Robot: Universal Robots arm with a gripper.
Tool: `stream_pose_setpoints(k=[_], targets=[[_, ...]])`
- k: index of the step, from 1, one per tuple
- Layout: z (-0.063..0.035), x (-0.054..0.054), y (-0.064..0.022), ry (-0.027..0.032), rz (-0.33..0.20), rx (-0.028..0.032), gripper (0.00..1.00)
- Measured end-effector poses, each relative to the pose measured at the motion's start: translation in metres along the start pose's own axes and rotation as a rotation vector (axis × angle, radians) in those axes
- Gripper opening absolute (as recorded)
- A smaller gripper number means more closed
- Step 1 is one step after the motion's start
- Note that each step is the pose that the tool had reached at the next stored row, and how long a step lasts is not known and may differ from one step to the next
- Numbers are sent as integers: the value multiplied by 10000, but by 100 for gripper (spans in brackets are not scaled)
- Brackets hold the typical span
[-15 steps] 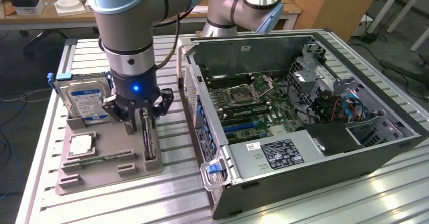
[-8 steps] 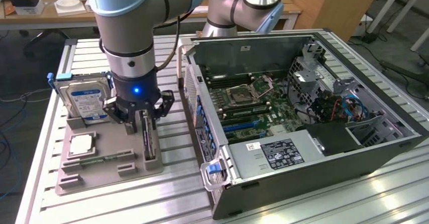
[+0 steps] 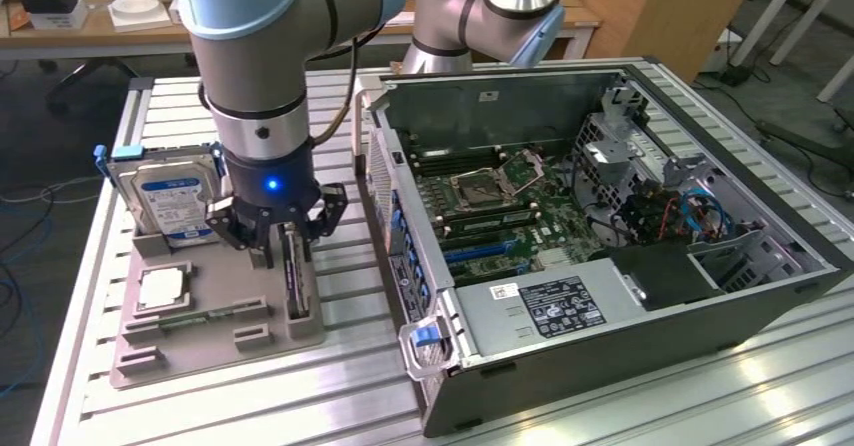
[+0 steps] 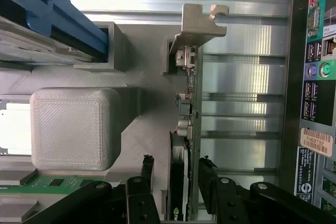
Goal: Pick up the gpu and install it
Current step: 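Pick up the gpu and move the gpu toward the slot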
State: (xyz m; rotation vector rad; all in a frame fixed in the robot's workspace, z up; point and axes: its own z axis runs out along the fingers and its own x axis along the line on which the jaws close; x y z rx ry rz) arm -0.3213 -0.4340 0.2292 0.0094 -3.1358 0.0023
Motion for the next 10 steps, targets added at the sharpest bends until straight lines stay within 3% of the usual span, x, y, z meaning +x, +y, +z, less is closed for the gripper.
stream_pose_setpoints(k=[8, 9, 10], targets=[[1, 0, 0, -1, -1, -1, 46], [2, 0, 0, -1, 0, -1, 39], [2, 0, 0, -2, 0, -1, 39]])
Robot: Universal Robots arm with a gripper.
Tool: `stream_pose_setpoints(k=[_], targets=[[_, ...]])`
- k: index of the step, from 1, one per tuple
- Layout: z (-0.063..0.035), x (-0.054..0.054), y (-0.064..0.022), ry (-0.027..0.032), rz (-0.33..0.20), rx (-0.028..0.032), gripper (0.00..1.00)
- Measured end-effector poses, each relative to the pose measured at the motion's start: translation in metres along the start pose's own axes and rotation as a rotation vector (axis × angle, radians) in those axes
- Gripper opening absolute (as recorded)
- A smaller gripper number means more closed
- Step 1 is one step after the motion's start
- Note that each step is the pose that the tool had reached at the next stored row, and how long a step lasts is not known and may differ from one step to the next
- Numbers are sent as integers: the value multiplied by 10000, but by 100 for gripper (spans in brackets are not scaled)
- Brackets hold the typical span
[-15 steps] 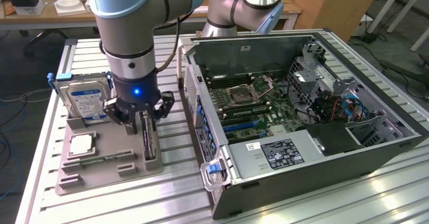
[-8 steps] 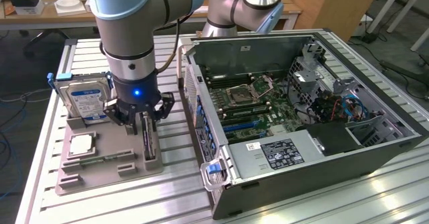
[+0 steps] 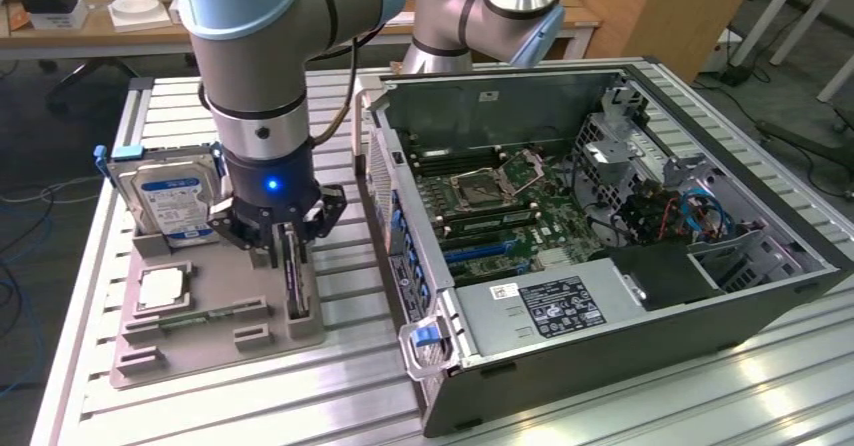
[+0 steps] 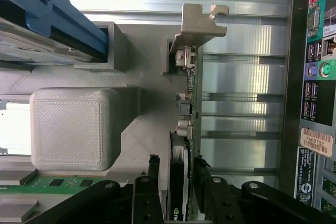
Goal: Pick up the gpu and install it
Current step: 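Pick up the gpu and move the gpu toward the slot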
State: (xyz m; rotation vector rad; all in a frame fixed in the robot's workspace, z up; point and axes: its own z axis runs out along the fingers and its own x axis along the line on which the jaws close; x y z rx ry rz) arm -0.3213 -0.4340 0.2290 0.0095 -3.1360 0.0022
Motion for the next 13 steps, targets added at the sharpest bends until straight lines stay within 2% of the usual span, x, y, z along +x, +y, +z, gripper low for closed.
stream_pose_setpoints(k=[3, 4, 13], targets=[[0, 0, 0, 0, 0, 0, 37], [0, 0, 0, 0, 0, 0, 30], [2, 0, 0, 0, 0, -1, 30]])
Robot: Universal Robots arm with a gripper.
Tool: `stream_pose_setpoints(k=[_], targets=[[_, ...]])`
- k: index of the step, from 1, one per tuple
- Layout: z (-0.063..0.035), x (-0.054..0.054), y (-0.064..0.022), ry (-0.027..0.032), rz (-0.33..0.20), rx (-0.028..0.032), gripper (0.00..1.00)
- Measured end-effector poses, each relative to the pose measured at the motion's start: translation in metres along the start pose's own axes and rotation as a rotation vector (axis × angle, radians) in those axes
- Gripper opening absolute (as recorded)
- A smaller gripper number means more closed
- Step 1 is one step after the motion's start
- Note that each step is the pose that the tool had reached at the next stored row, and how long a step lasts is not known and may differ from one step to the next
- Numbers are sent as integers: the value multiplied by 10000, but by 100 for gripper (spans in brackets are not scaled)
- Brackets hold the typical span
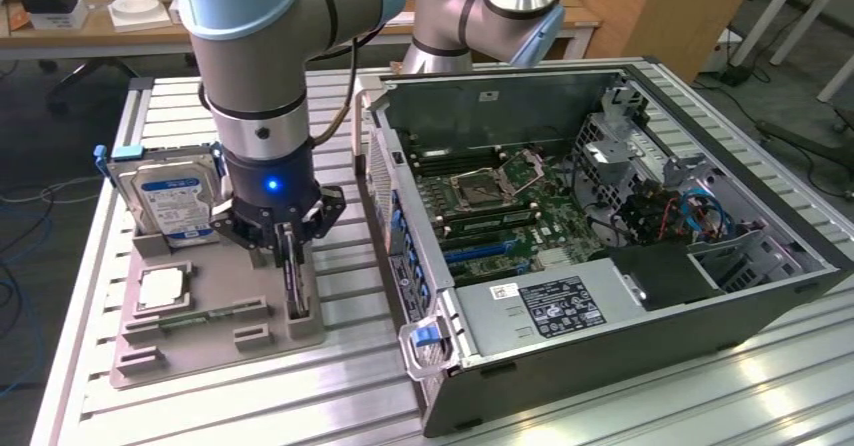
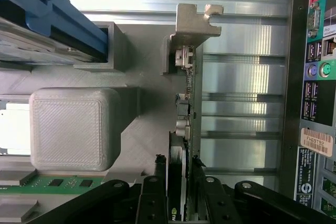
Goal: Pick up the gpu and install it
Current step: 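Pick up the gpu and move the gpu toward the slot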
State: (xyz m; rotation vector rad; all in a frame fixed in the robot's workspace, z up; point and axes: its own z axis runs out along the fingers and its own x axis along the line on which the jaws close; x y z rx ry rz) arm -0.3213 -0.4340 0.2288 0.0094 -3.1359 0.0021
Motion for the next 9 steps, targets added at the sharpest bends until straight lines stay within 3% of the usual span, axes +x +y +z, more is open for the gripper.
stream_pose_setpoints(k=[9], targets=[[1, 0, 0, 0, -1, 0, 26]])
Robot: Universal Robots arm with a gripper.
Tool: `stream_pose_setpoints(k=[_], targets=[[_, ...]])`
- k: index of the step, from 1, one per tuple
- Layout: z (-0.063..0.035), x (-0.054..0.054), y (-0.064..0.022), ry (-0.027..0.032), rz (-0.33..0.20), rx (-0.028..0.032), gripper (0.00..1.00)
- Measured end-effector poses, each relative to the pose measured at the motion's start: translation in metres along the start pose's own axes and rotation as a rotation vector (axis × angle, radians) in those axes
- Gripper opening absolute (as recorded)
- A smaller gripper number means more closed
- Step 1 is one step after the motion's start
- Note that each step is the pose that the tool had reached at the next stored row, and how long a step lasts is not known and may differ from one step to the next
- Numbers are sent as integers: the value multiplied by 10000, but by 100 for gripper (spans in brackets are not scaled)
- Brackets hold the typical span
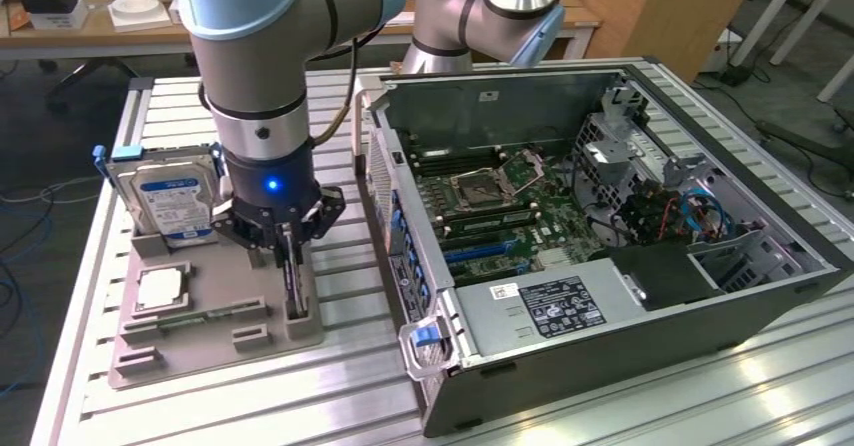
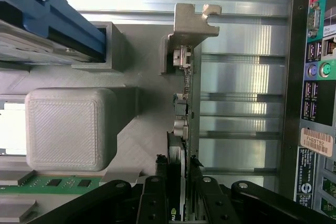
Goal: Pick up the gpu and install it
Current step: 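Pick up the gpu and move the gpu toward the slot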
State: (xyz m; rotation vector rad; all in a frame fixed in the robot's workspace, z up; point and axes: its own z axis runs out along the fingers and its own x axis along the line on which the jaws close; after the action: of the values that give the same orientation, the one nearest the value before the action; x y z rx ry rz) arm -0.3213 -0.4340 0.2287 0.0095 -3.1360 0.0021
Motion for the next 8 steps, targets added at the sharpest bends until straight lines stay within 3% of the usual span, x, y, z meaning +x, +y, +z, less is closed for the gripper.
stream_pose_setpoints(k=[8], targets=[[0, 0, 0, 0, 0, 0, 26]])
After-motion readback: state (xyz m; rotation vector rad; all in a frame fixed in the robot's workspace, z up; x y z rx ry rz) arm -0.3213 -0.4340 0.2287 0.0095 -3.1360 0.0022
